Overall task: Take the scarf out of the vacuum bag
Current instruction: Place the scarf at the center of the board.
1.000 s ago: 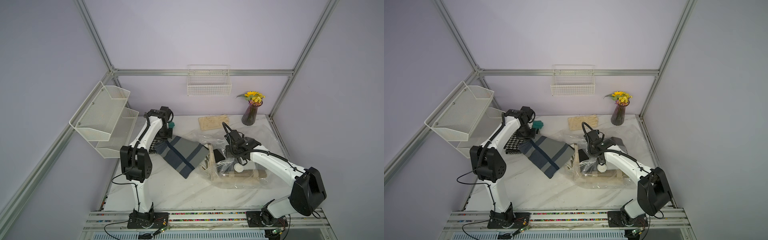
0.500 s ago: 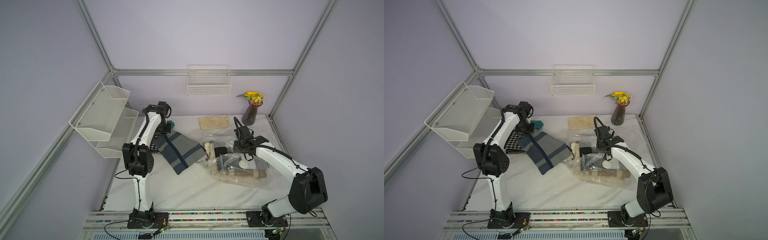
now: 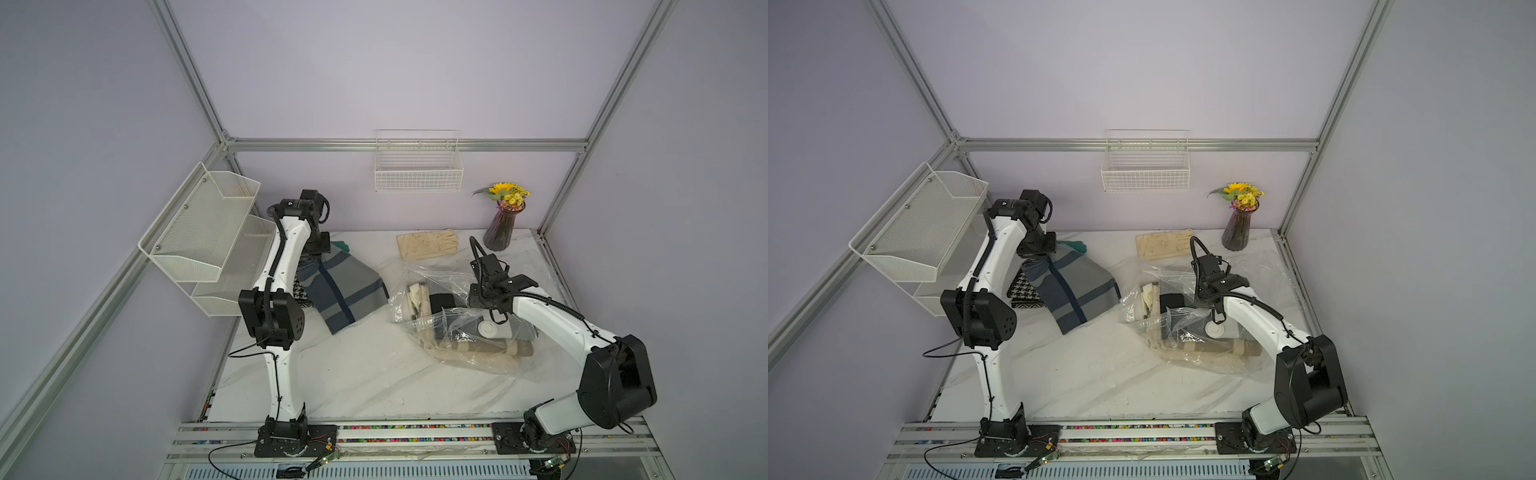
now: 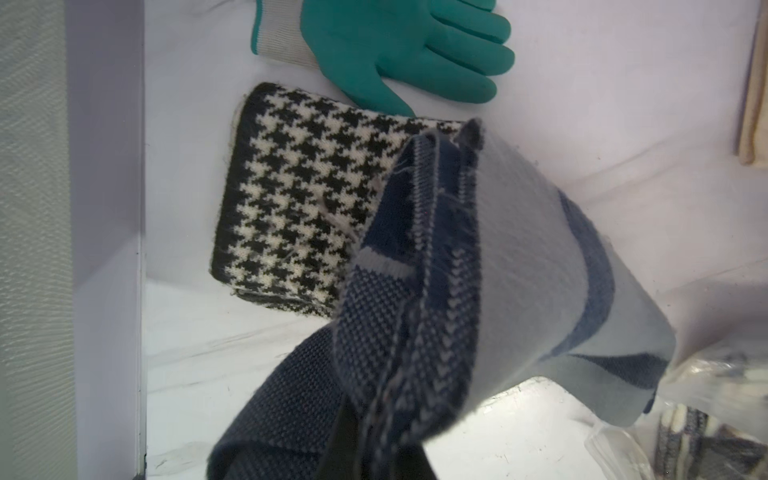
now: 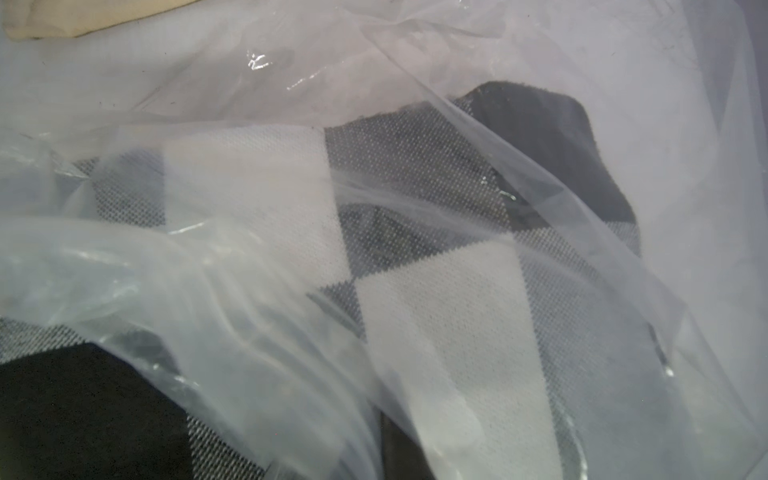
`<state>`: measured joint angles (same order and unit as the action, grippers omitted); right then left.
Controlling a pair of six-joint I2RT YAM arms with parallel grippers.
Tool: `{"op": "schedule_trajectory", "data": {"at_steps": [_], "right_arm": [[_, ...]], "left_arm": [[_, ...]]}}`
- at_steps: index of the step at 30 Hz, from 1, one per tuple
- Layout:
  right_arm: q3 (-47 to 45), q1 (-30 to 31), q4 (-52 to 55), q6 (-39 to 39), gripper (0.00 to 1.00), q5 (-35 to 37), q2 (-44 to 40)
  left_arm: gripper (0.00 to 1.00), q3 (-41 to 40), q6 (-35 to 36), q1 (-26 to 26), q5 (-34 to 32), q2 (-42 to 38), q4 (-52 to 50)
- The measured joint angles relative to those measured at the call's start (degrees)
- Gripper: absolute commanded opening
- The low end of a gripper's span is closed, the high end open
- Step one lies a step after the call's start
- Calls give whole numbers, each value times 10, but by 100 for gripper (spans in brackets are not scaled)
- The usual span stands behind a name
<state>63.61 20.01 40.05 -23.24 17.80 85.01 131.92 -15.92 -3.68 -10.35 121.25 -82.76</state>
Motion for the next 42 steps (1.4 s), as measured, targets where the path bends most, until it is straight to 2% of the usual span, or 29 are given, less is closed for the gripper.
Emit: {"op": "schedule_trajectory", "data": {"at_steps": [4,11,16,25,34,42], "right_arm": [[-2,-2,-1,0,5,-5,-5],[-13,-3,-9,0,5,-8,-8],[-20,-4,-12,0,5,-9,-17],[-23,-7,-15,0,5,-17,-17],[-28,-8,-21,0,5,-22,-17],[-31,-8,-26,2,5,-24,-17]], "left_arm": [[0,1,-15,9,14,7,1],[0,-5,-60,10,83,8,38],[0,-6,-80,10,100,8,57],[0,-53,-110,14,94,-43,82],[0,-81,-126,41,70,-111,105],[0,-128,-120,53,63,-122,116]]}}
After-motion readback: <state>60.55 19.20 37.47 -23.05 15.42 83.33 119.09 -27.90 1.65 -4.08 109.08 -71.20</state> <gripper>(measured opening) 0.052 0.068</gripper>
